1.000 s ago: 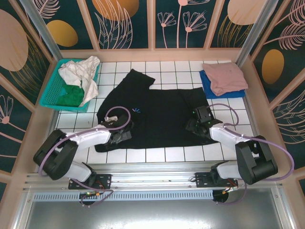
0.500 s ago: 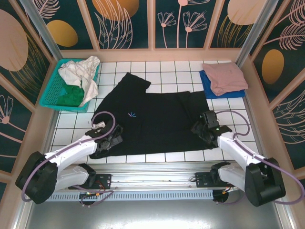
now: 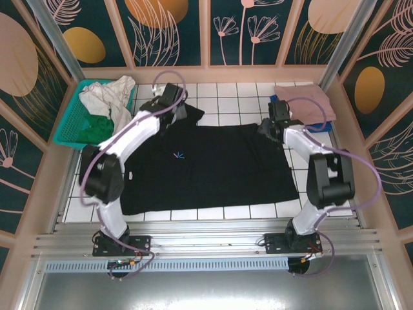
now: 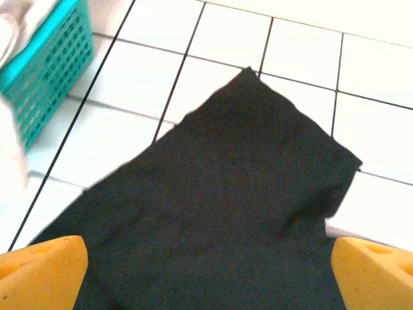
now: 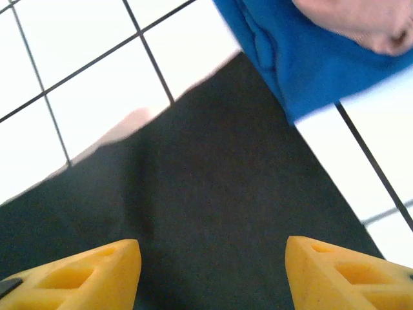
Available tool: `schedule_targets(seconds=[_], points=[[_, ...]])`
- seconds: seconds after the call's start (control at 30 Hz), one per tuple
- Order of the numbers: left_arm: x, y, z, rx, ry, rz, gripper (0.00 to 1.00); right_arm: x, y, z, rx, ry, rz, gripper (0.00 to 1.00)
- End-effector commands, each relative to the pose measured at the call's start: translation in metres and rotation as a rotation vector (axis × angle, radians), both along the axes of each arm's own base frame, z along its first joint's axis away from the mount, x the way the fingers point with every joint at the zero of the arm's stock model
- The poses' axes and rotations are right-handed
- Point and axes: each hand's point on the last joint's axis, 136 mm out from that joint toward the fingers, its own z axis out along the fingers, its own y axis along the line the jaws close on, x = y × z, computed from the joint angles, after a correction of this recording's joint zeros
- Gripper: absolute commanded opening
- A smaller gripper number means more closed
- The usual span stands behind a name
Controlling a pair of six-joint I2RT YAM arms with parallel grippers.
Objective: Fold and stack the t-shirts
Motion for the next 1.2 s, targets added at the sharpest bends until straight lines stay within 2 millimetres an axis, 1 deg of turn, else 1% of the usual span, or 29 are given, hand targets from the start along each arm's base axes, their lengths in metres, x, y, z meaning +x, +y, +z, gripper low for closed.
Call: schedule_targets(seconds=[0.0,0.03,0.07,0.1,0.13,0.17,0.2,0.27,0.33,0.37,0.43,0.5,0.6,0.7,0.83,0.87,0.93,0.97,1.0,1.03,1.1,1.13,1.17], points=[[0.05,0.005,-0.027,0.131,0.067,-0.067,0.92,0.023,-0.014,-0.01,-0.084,0.025,0.032,0.61],[0.064,0.003,-0.038,0.143,0.089,-0.081,0.9,0.029,-0.017,-0.014,-0.083,0.036,0.03,0.61],[0.083,0.001,-0.044,0.149,0.091,-0.091,0.87,0.034,-0.021,-0.021,-0.083,0.054,0.028,0.6],[0.099,0.0,-0.053,0.157,0.096,-0.093,0.86,0.039,-0.023,-0.025,-0.086,0.061,0.028,0.6],[0.111,-0.002,-0.063,0.161,0.102,-0.101,0.85,0.043,-0.025,-0.027,-0.091,0.061,0.03,0.6],[0.126,-0.002,-0.062,0.159,0.081,-0.102,0.85,0.046,-0.028,-0.031,-0.1,0.064,0.033,0.59],[0.136,0.001,-0.07,0.168,0.073,-0.097,0.85,0.051,-0.029,-0.034,-0.102,0.065,0.042,0.58],[0.148,0.008,-0.087,0.186,0.062,-0.091,0.87,0.056,-0.03,-0.042,-0.097,0.073,0.053,0.57],[0.154,0.019,-0.103,0.172,0.056,-0.074,0.89,0.063,-0.027,-0.046,-0.089,0.072,0.076,0.57],[0.155,0.024,-0.11,0.153,0.053,-0.067,0.9,0.066,-0.025,-0.05,-0.085,0.072,0.085,0.55],[0.156,0.026,-0.121,0.092,0.057,-0.074,0.9,0.071,-0.023,-0.057,-0.08,0.078,0.098,0.53],[0.158,0.025,-0.135,0.039,0.075,-0.09,0.9,0.075,-0.024,-0.065,-0.092,0.098,0.091,0.52],[0.158,0.017,-0.151,-0.004,0.101,-0.133,0.87,0.078,-0.025,-0.076,-0.093,0.118,0.087,0.51],[0.157,0.01,-0.167,-0.031,0.123,-0.164,0.84,0.077,-0.025,-0.083,-0.092,0.13,0.083,0.47],[0.154,0.003,-0.184,-0.051,0.151,-0.2,0.71,0.076,-0.024,-0.086,-0.084,0.132,0.088,0.35],[0.154,0.003,-0.187,-0.05,0.156,-0.203,0.64,0.076,-0.023,-0.086,-0.082,0.132,0.089,0.31],[0.153,0.002,-0.189,-0.048,0.162,-0.219,0.47,0.076,-0.021,-0.086,-0.076,0.132,0.097,0.25],[0.153,0.003,-0.187,-0.042,0.162,-0.215,0.37,0.076,-0.019,-0.084,-0.071,0.128,0.102,0.21],[0.153,0.005,-0.184,-0.036,0.16,-0.212,0.26,0.077,-0.018,-0.082,-0.067,0.123,0.106,0.17],[0.152,0.004,-0.179,-0.032,0.157,-0.217,0.19,0.077,-0.018,-0.08,-0.065,0.12,0.109,0.14],[0.153,0.005,-0.161,-0.022,0.137,-0.228,0.05,0.077,-0.014,-0.073,-0.06,0.109,0.122,0.1],[0.153,0.006,-0.15,-0.016,0.125,-0.231,0.0,0.076,-0.013,-0.069,-0.058,0.103,0.126,0.08],[0.152,0.005,-0.135,-0.009,0.11,-0.247,0.0,0.075,-0.012,-0.065,-0.054,0.1,0.135,0.06]])
